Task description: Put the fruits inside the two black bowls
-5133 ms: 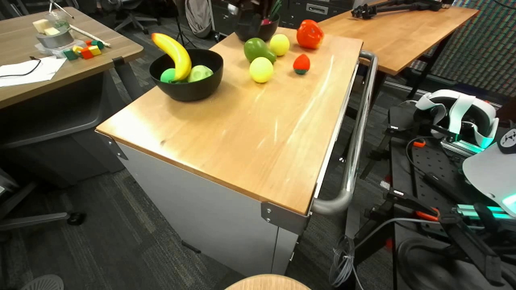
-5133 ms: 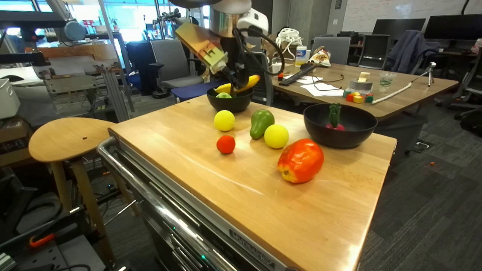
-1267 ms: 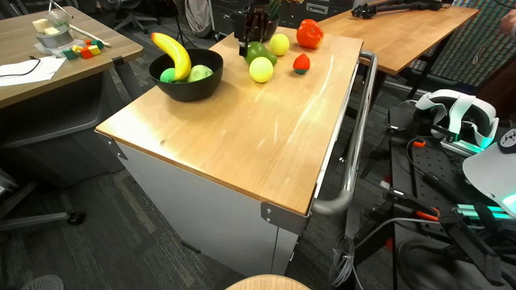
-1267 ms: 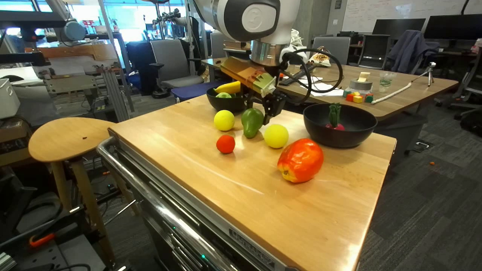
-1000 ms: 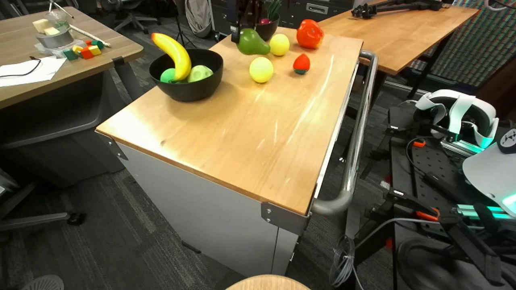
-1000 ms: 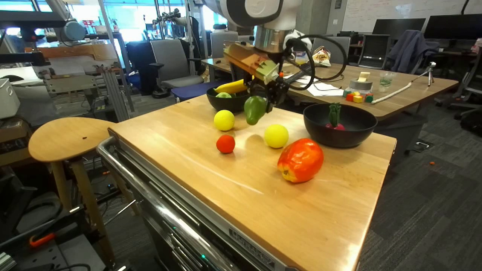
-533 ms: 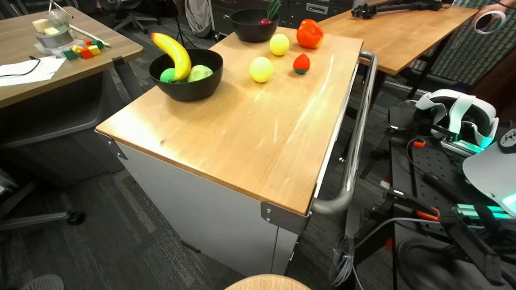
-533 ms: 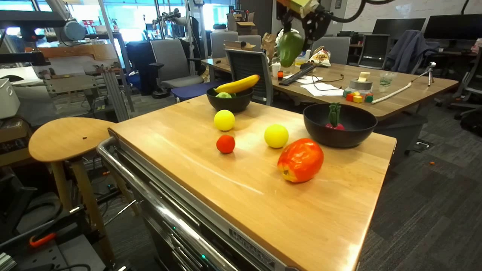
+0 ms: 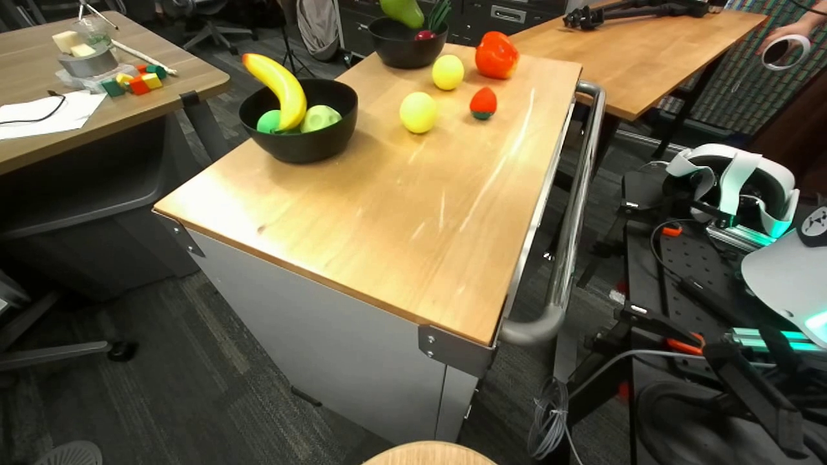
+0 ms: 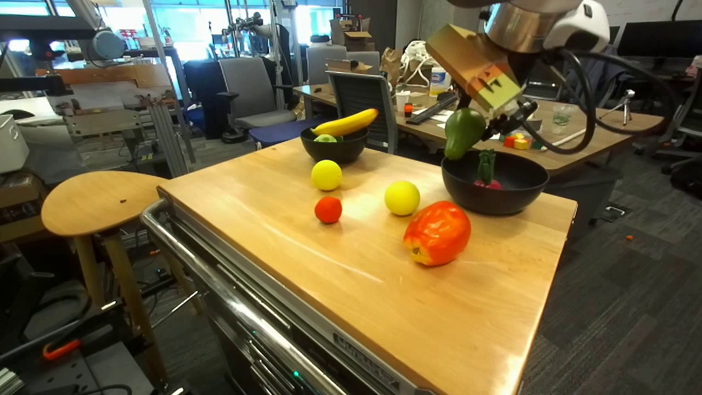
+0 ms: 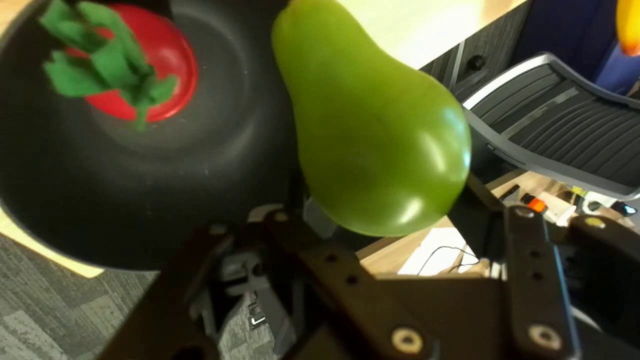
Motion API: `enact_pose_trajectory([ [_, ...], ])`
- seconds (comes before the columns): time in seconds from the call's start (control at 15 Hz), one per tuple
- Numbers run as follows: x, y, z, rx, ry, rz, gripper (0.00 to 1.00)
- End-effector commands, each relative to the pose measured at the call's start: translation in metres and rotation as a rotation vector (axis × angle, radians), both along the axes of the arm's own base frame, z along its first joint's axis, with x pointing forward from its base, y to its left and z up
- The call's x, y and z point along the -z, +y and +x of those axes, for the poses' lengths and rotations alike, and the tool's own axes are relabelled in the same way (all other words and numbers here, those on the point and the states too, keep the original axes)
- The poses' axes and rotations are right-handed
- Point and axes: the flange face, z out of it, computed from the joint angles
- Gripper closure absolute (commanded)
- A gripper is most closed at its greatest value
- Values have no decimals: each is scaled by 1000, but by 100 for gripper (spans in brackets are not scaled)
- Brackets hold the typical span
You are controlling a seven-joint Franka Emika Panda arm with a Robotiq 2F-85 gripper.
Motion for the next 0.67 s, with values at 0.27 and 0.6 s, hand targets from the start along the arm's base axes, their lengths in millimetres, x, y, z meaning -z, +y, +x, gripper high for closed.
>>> enact_pose_trajectory([
  [0.27,-2,-29,11,18,16,17,8],
  [0.6,-57,-12,-9,27,3,6,0],
])
